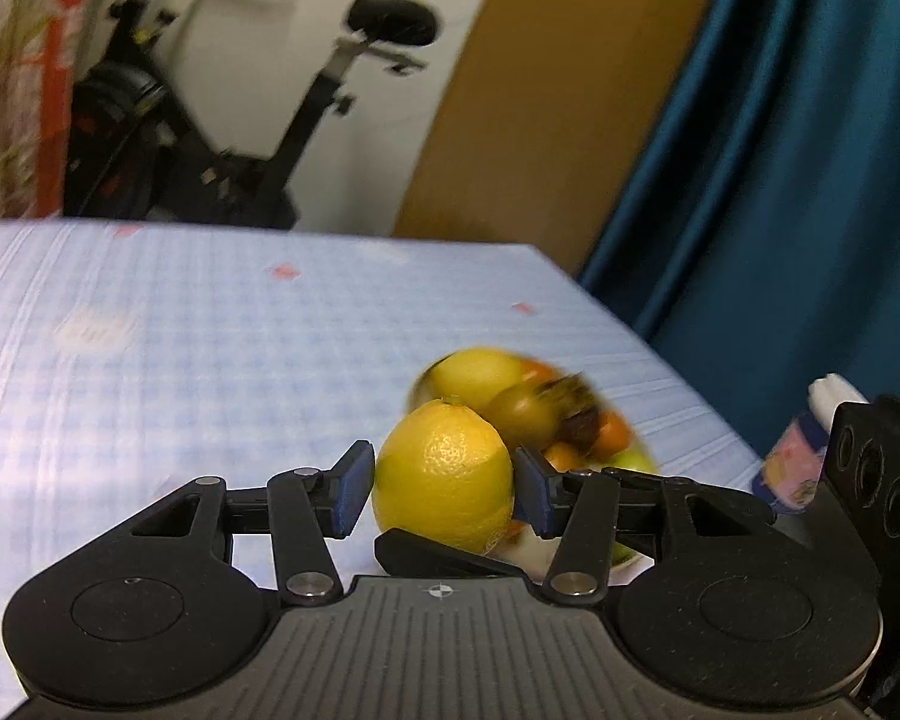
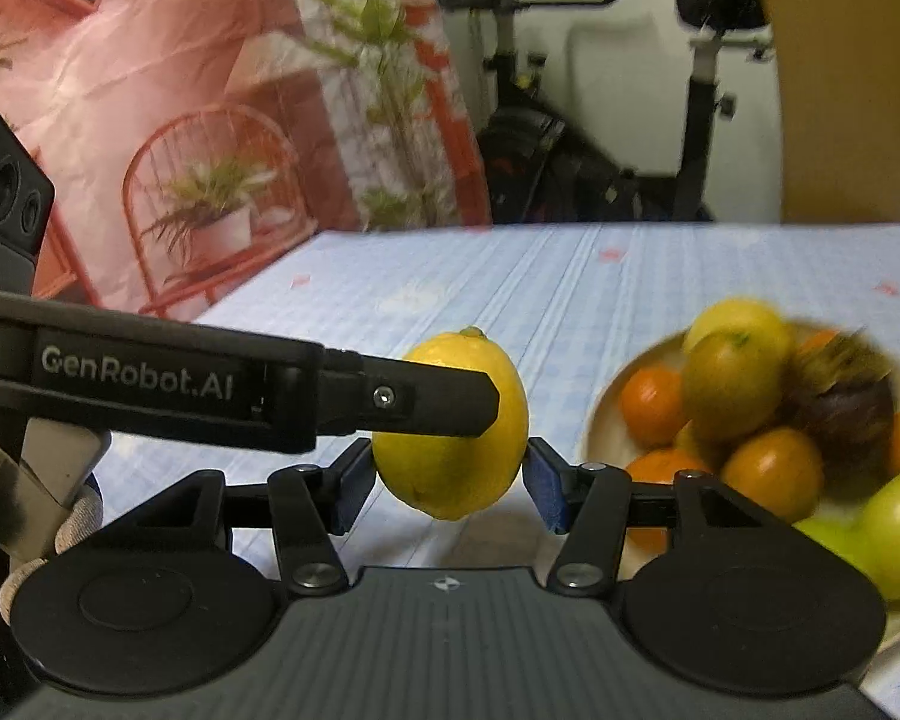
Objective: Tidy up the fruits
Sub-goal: 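Carry the lemon toward the plate with both grippers, then lower the lemon onto the plate and open both grippers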
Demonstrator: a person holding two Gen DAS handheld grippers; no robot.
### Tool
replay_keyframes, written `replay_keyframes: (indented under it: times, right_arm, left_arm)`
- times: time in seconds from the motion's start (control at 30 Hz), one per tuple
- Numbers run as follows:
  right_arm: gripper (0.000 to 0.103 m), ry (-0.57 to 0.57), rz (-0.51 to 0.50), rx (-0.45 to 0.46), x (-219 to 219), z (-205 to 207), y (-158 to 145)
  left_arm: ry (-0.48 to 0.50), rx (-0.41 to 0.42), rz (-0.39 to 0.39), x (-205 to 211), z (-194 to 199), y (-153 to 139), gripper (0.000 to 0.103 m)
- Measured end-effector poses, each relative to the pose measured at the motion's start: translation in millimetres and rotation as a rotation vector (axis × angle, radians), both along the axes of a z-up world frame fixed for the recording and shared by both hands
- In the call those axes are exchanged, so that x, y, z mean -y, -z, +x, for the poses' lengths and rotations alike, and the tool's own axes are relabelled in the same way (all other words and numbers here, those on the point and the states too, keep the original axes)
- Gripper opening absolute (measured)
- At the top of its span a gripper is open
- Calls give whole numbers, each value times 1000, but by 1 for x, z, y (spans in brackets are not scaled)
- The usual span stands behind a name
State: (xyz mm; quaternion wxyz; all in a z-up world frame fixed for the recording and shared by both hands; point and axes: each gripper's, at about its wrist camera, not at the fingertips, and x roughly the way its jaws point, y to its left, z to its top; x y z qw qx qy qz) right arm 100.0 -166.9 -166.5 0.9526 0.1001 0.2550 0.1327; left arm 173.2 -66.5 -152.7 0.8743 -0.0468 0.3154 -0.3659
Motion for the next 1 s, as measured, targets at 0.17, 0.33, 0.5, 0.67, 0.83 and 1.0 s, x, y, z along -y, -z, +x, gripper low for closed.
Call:
replay_keyframes:
  times: [0.17,0.33,0.5,0.67,0.83,1.0]
  right_arm:
    - [57,99,-30,27,33,-21,-14]
    - [57,204,-47,-4,67,-34,-12]
    - [57,252,-70,-36,87,-33,-9]
    - [57,259,-91,-49,90,-31,-2]
    - [58,244,-116,-54,89,-25,0]
    - [64,249,-128,-46,89,-25,-3]
  left_arm:
    - [113,2,-18,44,3,-10,54]
    - [205,4,3,90,5,-6,54]
    - [222,-18,17,111,11,0,52]
    - [206,-12,36,114,17,1,50]
    - [165,10,48,108,20,-5,52]
    - [129,18,59,98,22,-10,66]
